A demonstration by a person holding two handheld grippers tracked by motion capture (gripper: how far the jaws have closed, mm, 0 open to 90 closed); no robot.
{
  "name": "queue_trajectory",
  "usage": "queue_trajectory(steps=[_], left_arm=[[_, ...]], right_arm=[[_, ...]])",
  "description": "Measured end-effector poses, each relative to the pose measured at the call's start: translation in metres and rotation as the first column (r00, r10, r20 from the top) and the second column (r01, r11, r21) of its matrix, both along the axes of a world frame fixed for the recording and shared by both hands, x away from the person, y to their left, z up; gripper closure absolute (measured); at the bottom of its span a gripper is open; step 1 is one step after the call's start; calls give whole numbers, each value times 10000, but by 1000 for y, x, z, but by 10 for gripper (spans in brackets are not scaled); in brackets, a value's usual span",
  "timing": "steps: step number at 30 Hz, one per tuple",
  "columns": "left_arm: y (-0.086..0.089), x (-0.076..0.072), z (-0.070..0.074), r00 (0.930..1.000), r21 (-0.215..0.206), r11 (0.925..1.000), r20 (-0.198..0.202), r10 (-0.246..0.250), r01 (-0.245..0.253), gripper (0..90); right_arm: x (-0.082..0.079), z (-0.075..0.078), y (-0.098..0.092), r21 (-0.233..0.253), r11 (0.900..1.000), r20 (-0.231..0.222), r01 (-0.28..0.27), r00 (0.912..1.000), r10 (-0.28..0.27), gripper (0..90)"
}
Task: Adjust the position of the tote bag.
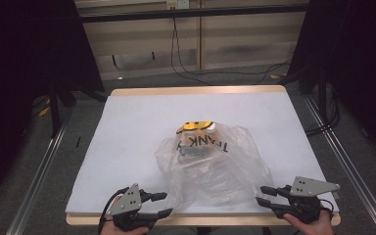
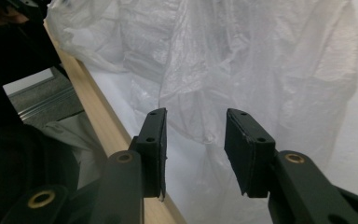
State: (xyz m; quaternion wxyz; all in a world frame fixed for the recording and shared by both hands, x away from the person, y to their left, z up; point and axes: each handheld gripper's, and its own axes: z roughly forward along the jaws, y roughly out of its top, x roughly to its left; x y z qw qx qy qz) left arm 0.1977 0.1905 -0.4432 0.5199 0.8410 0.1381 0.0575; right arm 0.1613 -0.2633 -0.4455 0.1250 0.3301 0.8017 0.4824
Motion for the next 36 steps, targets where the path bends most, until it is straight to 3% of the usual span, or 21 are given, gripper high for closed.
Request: queue_trajectory(steps=[1,7,17,19,24,26,27,28,30,32,33,36], left_arm=[[-3,0,-1,10000,189,9998,64,-72,70,498],[-5,-1,-2,9998,49,9998,-120,-184,184,484],[-15,0,-8,9982,462,9972,-180,-579,587,505],[-17,2,-10,9981,881,9942,-129,-604,613,519],[-19,11,-15,9993,1233,9918,-193,-323,345,538],[-17,13,-15,9994,1277,9915,-247,-232,262,657],[-17,14,-16,9993,1198,9924,-264,-250,279,657],[-17,14,-16,9993,1285,9913,-266,-267,299,753],[-16,14,-16,9990,1278,9910,-259,-364,394,775],[-15,13,-14,9987,1225,9915,-291,-412,445,855],[-14,13,-13,9989,1240,9914,-244,-403,430,855],[-13,13,-13,9983,994,9939,-393,-439,476,872]], right_arm=[[0,0,1,-28,10000,-26,-68,10000,68,582],[2,-2,4,-220,9993,-159,-317,9994,314,545],[12,-7,13,-666,9963,-469,-550,9975,520,536],[17,-9,16,-846,9945,-559,-622,9968,576,545],[21,-12,16,-1011,9939,-687,-435,9970,367,567],[25,-15,17,-1188,9920,-947,-414,9950,302,595],[25,-15,17,-1188,9920,-947,-414,9950,302,595],[27,-16,18,-1237,9913,-1002,-454,9944,330,653],[28,-17,18,-1231,9913,-1018,-469,9942,344,674],[28,-17,18,-1281,9908,-1074,-443,9937,306,712],[28,-17,18,-1242,9912,-1028,-457,9942,330,814],[27,-15,16,-993,9939,-1002,-479,9942,379,869]])
